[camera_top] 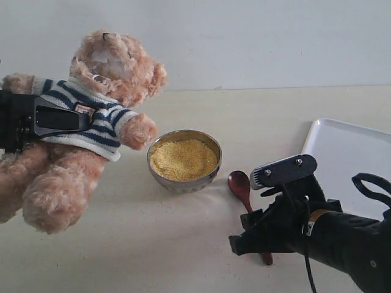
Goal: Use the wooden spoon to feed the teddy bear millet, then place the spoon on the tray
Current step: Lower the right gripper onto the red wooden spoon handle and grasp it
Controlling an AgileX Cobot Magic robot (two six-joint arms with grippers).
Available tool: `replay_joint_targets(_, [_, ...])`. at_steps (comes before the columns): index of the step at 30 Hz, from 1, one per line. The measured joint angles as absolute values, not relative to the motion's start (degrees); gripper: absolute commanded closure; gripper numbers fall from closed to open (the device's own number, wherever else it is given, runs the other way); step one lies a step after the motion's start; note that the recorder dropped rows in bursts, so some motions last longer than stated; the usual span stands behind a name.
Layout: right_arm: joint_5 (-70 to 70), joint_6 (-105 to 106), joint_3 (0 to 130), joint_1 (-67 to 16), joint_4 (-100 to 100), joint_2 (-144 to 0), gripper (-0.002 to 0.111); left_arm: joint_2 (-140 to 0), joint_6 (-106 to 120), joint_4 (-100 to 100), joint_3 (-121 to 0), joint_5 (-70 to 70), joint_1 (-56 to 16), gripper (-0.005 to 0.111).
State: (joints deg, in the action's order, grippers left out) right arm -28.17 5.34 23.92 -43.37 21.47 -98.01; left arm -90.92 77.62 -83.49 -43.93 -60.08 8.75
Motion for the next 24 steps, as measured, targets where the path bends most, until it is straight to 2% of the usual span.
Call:
replay_joint_targets(7, [-25.0,5.3,26.1,-43.4,21.5,-101.8,0.056,-90.9,77.6,-82.7,-43.9,-60.2,8.8,0.102])
replay_joint_targets(11, [-24.8,5.3,26.1,-43.4,21.6,-102.0,0.089,-90.9,77.6,-82.7,-43.9,-60.2,8.8,0.102])
replay_joint_targets(14, [-24.6,5.3,26.1,-43.4,21.6,-102.0,0.094,-90.9,77.6,-82.7,-43.9,-60.3,8.8,0.102])
replay_joint_targets(20, [-23.7,5.3,26.4,-43.4,23.2,-102.0,0.092,-90.9,77.6,-82.7,-43.9,-60.3,8.8,0.102])
replay_joint_targets(22, [-23.7,5.3,26.4,-43.4,23.4,-102.0,0.078,-90.9,77.6,-82.7,-43.9,-60.3,8.8,0.102])
replay_joint_targets(23, [-23.3,5.3,26.4,-43.4,23.4,-102.0,0.064,-90.9,77.6,-82.7,-43.9,-60.3,8.8,0.102])
replay_joint_targets(24, [-22.9,5.3,26.4,-43.4,23.6,-102.0,0.059,-90.9,77.6,-82.7,-43.9,-60.3,8.8,0.102])
